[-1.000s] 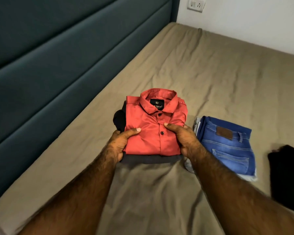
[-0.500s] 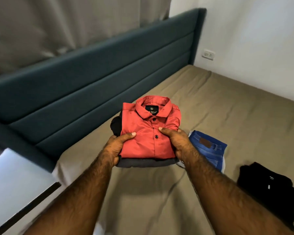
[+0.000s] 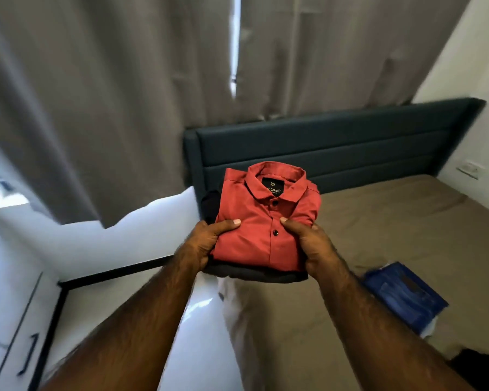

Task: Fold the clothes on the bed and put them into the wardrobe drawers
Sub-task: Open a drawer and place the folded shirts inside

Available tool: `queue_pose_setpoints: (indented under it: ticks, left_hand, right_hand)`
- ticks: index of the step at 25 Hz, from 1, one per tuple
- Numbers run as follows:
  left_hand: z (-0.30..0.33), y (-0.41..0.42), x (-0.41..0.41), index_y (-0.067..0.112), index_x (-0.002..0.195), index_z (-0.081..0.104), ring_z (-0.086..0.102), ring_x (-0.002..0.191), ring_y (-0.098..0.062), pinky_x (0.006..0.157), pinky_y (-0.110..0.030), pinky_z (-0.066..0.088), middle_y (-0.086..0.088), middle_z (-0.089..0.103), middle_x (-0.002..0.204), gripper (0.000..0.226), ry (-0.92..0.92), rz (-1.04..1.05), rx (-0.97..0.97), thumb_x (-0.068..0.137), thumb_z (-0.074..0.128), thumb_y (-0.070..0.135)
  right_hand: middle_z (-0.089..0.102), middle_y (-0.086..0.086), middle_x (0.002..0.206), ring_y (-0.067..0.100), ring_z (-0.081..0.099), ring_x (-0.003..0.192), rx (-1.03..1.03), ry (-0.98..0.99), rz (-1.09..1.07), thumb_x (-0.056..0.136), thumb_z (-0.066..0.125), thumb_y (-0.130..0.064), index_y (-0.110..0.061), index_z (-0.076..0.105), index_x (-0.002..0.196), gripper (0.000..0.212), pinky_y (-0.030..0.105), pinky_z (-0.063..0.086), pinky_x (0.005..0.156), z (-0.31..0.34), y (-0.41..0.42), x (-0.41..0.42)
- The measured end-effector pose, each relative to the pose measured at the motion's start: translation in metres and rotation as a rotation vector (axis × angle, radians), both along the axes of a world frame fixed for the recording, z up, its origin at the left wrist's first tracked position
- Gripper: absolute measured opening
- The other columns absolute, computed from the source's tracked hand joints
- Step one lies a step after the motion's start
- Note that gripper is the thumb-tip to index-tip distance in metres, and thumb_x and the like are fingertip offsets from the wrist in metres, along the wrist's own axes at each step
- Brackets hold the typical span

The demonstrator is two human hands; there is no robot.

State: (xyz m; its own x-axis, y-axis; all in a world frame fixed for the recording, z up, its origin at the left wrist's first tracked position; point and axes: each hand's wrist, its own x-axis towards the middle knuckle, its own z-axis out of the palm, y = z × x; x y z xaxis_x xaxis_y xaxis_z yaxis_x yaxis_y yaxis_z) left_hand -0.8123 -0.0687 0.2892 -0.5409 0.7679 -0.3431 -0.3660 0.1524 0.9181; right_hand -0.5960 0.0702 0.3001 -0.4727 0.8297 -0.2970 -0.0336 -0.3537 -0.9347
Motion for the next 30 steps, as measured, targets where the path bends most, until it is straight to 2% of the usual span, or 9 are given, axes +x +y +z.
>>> queue_pose_setpoints:
  ticks: [5,7,9,12,16,20,24,26,30]
  left_hand:
    - [0.042,-0.160,-0.032,0.005,0.123,0.073,0.077,0.105,-0.035,0.099,-0.053,0.059,-0.014,0.079,0.113,0.074,0.081,0.194,0.047,0.060,0.101,0.031]
    - [0.051,-0.270,-0.045,0.005,0.121,0.074,0.077,0.104,-0.035,0.098,-0.054,0.060,-0.015,0.079,0.113,0.063,0.098,0.377,0.066,0.067,0.098,0.026]
    - [0.051,-0.336,-0.046,0.005,0.119,0.074,0.077,0.103,-0.035,0.096,-0.053,0.061,-0.015,0.079,0.111,0.057,0.081,0.485,0.054,0.070,0.097,0.022]
    - [0.045,-0.422,-0.034,0.005,0.120,0.074,0.077,0.102,-0.034,0.094,-0.051,0.062,-0.013,0.080,0.109,0.065,0.104,0.621,0.029,0.063,0.098,0.024]
    - [0.027,-0.553,-0.011,0.008,0.120,0.075,0.077,0.101,-0.033,0.096,-0.050,0.061,-0.011,0.080,0.110,0.067,0.084,0.892,0.019,0.060,0.097,0.028]
    - [0.005,-0.655,0.027,0.010,0.127,0.071,0.078,0.102,-0.031,0.097,-0.050,0.061,-0.009,0.079,0.113,0.083,0.060,1.154,-0.013,0.054,0.102,0.034]
    - [-0.029,-0.743,0.104,0.012,0.137,0.064,0.076,0.108,-0.030,0.098,-0.051,0.060,-0.008,0.077,0.121,0.099,-0.004,1.453,-0.017,0.051,0.106,0.039]
    - [-0.055,-0.786,0.163,0.015,0.136,0.065,0.076,0.109,-0.028,0.100,-0.049,0.059,-0.006,0.077,0.121,0.094,-0.047,1.616,-0.024,0.055,0.104,0.038]
    - [-0.102,-0.821,0.241,0.016,0.128,0.068,0.077,0.103,-0.026,0.097,-0.048,0.061,-0.003,0.080,0.112,0.075,-0.180,1.773,-0.071,0.062,0.100,0.032]
  right_hand:
    - [0.081,0.005,0.104,0.029,0.078,0.097,0.061,0.062,0.203,0.076,0.092,-0.028,-0.018,0.076,0.115,0.044,0.051,0.060,0.096,0.036,-0.114,-0.078]
    - [0.081,0.004,0.104,0.029,0.078,0.097,0.051,0.043,0.377,0.075,0.092,-0.028,-0.018,0.076,0.113,0.042,0.051,0.060,0.096,0.046,-0.202,-0.120]
    - [0.081,0.005,0.107,0.029,0.078,0.100,0.057,0.078,0.462,0.075,0.093,-0.026,-0.017,0.075,0.117,0.047,0.052,0.059,0.100,0.046,-0.258,-0.140]
    - [0.080,0.004,0.110,0.029,0.077,0.102,0.042,0.088,0.579,0.073,0.093,-0.029,-0.016,0.074,0.122,0.054,0.051,0.057,0.103,0.035,-0.332,-0.163]
    - [0.081,0.002,0.105,0.025,0.079,0.094,0.030,0.069,0.851,0.083,0.085,-0.020,-0.018,0.074,0.116,0.034,0.045,0.059,0.097,0.030,-0.447,-0.193]
    - [0.079,0.009,0.117,0.032,0.076,0.106,-0.032,0.078,1.130,0.086,0.082,-0.014,-0.015,0.070,0.128,0.044,0.052,0.055,0.104,0.010,-0.546,-0.219]
    - [0.079,0.011,0.116,0.033,0.077,0.104,-0.025,0.005,1.434,0.087,0.082,-0.016,-0.013,0.070,0.129,0.044,0.054,0.056,0.101,-0.017,-0.653,-0.216]
    - [0.078,0.012,0.115,0.034,0.077,0.104,-0.016,-0.050,1.618,0.087,0.081,-0.016,-0.013,0.071,0.128,0.042,0.054,0.057,0.099,-0.044,-0.720,-0.195]
    - [0.079,0.014,0.112,0.034,0.077,0.102,-0.010,-0.184,1.795,0.089,0.078,-0.010,-0.008,0.072,0.124,0.036,0.046,0.059,0.093,-0.090,-0.794,-0.156]
